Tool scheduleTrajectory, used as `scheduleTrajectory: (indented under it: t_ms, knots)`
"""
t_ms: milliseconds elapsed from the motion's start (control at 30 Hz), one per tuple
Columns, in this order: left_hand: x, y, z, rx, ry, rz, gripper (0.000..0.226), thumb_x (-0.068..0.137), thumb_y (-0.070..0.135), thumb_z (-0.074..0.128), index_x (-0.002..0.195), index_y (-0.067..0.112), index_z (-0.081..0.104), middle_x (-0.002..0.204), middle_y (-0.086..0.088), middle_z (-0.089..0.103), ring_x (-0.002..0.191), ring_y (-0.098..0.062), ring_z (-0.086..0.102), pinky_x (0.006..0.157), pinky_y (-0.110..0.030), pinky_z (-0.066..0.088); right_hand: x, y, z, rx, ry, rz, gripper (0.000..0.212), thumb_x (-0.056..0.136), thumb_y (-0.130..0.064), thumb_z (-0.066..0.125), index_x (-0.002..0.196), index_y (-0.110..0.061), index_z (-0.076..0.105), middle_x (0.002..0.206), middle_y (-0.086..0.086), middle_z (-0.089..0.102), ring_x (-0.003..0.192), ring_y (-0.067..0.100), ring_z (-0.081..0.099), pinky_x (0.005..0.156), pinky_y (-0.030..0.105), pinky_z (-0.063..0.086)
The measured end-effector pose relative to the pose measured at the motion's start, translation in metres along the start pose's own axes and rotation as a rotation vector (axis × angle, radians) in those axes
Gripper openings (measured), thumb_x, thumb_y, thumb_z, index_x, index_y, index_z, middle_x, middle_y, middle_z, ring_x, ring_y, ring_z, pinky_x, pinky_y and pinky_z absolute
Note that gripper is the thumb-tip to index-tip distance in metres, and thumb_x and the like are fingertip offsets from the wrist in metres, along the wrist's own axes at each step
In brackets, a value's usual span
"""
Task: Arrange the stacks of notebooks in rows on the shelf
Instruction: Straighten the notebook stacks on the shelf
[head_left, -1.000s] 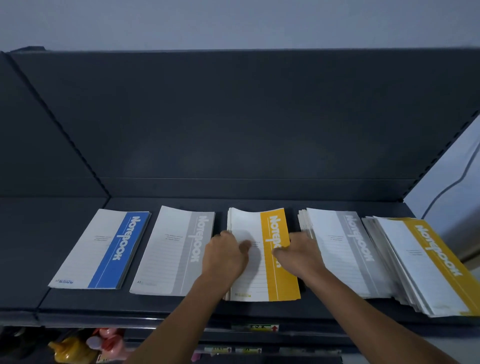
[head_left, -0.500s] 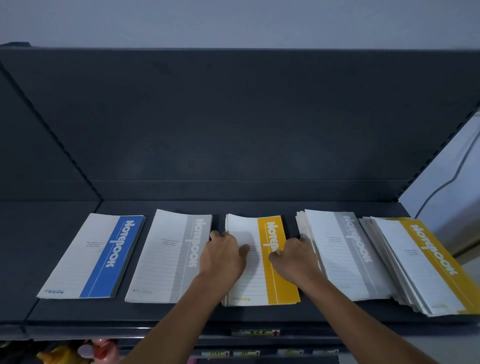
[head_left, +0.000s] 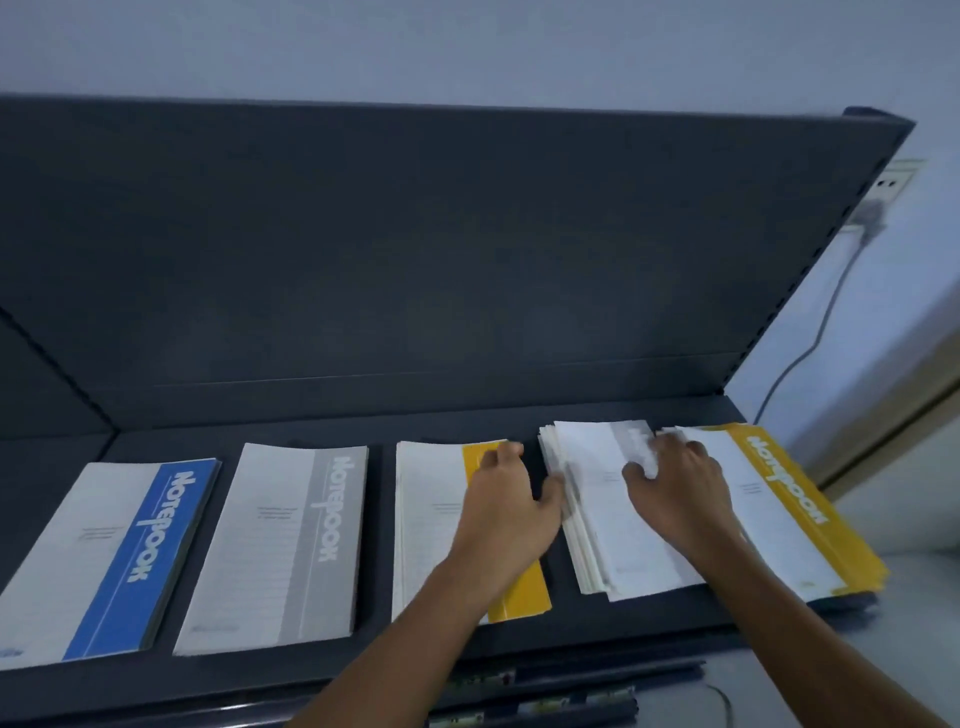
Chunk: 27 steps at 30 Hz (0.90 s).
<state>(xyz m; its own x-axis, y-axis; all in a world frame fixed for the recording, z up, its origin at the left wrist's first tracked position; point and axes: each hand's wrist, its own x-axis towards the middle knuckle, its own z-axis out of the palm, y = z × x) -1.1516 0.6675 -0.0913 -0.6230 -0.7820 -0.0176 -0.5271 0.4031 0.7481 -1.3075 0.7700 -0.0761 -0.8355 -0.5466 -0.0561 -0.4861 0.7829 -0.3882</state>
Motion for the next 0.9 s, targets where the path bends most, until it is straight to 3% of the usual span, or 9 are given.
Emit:
scheduleTrajectory:
  t_ms: [167,400,533,667,800,900]
  knots:
    - [0.012,0.021,0.042,-0.051,-0.216,-0.181,0.065,0.094,0.055,0.054,0.140,0.012,0.037,0.129,-0.006,0.054,0.111,-0.022,0.058,0.091,-0.036,0.052,0.016,0.028,0.003,-0.022,-0.170,0.033,0.037,0.091,-0.032,0.048,0.117,-0.006,0.050,0.121,0.016,0.056,0.111,0.038,0.054,0.089,0.042,0.045]
    - [0.034,0.041,0.065,-0.003,-0.161,-0.428,0.063,0.089,0.048,0.063,0.133,0.011,0.037,0.128,-0.009,0.052,0.117,-0.028,0.055,0.096,-0.042,0.051,0.028,0.052,0.011,-0.017,-0.253,-0.103,0.029,0.093,-0.032,0.052,0.111,-0.010,0.046,0.107,0.006,0.053,0.106,0.031,0.057,0.078,0.034,0.038]
    - [0.041,0.048,0.067,0.013,-0.186,-0.537,0.060,0.083,0.043,0.065,0.128,0.008,0.047,0.122,-0.007,0.059,0.115,-0.028,0.057,0.095,-0.044,0.053,0.027,0.057,0.010,0.068,-0.222,-0.218,0.016,0.091,-0.024,0.053,0.097,-0.017,0.042,0.082,-0.008,0.036,0.078,0.017,0.048,0.063,0.031,0.033]
    - [0.043,0.057,0.066,-0.068,-0.218,-0.577,0.045,0.078,0.036,0.061,0.119,0.018,0.063,0.115,-0.007,0.064,0.109,-0.028,0.059,0.091,-0.043,0.056,0.032,0.061,0.008,0.091,-0.275,-0.224,0.021,0.090,-0.025,0.054,0.101,-0.019,0.038,0.089,-0.002,0.050,0.083,0.019,0.049,0.068,0.032,0.038]
    - [0.038,0.056,0.069,-0.138,-0.193,-0.621,0.062,0.076,0.040,0.061,0.133,0.019,0.052,0.130,-0.007,0.056,0.114,-0.029,0.056,0.094,-0.045,0.052,0.031,0.065,0.005,0.130,-0.311,-0.211,0.026,0.089,-0.027,0.053,0.102,-0.021,0.032,0.096,0.000,0.053,0.095,0.024,0.054,0.073,0.034,0.041]
    - [0.037,0.053,0.073,-0.131,-0.188,-0.622,0.068,0.083,0.041,0.063,0.142,0.015,0.045,0.136,-0.008,0.053,0.108,-0.026,0.059,0.081,-0.035,0.053,0.028,0.064,0.004,0.142,-0.327,-0.218,0.026,0.090,-0.024,0.053,0.104,-0.019,0.032,0.100,0.000,0.047,0.097,0.022,0.046,0.078,0.033,0.038]
